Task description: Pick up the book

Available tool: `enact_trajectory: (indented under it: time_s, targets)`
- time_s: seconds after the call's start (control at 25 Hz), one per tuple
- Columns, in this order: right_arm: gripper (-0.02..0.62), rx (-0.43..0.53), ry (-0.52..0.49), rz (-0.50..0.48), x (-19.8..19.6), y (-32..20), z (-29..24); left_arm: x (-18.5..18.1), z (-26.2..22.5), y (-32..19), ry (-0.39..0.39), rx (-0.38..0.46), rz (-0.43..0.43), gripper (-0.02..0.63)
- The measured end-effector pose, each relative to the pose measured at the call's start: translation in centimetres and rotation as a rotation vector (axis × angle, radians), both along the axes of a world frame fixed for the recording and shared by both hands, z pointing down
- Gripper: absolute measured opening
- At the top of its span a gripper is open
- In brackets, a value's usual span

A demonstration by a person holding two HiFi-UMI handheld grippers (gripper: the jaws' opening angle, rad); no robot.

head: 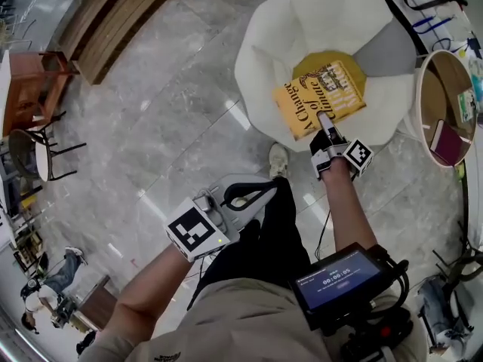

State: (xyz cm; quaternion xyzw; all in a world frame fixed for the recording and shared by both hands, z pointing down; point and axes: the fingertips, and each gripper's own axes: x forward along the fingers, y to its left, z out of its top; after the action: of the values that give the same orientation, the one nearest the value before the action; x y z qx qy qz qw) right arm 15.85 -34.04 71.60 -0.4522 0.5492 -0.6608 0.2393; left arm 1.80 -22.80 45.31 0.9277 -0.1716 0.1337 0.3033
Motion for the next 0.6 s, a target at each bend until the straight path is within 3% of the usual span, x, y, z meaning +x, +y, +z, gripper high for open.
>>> enact_trajectory:
  time_s: [0.6]
  targets:
    - [0.146, 0.106, 0.021, -0.031, -3.8, 13.2, -21.4, -6.2, -12.2, 13.1, 0.006, 0.112, 0.035, 0.006]
